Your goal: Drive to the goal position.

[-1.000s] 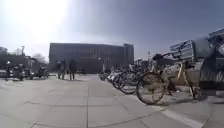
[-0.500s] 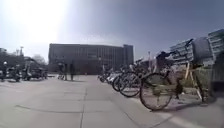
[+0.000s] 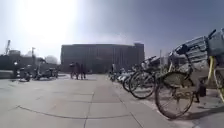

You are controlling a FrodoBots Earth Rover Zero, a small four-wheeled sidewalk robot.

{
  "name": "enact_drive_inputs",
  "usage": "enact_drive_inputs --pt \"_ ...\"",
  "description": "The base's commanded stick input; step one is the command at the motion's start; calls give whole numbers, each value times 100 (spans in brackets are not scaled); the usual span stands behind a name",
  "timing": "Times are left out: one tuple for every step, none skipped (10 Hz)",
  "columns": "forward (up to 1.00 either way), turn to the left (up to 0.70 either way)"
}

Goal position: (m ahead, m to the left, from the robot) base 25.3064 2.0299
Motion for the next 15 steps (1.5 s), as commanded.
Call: enact_drive_inputs --pt "50 5" --pt "50 3" --pt "50 1" --pt "50 0" --pt "50 0" --pt "50 0" --pt "50 0" --pt "50 0" --pt "50 0" --pt "50 0" --pt "50 0" --pt "50 0" --pt "50 0" --pt "50 0" --pt "50 0"
